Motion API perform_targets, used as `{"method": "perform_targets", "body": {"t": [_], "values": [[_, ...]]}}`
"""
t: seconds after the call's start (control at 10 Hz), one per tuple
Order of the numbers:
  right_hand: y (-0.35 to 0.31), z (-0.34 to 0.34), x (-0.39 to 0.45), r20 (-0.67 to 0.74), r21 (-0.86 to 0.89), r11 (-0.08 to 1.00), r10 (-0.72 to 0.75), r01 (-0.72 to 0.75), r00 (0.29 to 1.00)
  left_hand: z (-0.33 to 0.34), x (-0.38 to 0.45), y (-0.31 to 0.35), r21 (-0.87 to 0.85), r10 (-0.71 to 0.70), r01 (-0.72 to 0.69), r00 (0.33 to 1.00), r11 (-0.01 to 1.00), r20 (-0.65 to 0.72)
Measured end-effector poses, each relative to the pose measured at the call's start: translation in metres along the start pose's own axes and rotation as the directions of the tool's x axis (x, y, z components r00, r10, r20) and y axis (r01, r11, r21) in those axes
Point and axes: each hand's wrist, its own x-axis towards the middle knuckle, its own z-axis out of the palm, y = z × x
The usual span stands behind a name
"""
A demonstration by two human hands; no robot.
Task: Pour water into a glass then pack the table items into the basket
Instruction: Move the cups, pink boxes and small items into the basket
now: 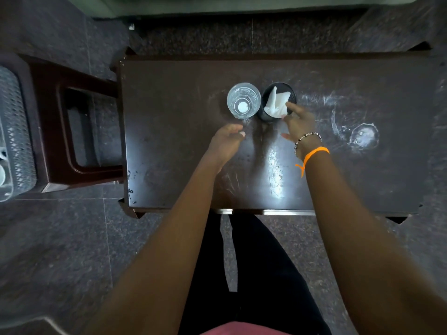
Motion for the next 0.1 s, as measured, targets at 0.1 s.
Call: {"method": "perform_targets", "body": {"t": [0.1], "values": [[-0.0117, -0.0062, -0.0213, -0.063, 0.04, 0.995, -0.088, 0.091, 0.994, -0.0124, -0.0191, 0.0025, 0.021, 0.093, -0.092, 0.994, 0.996, -0.061]]}}
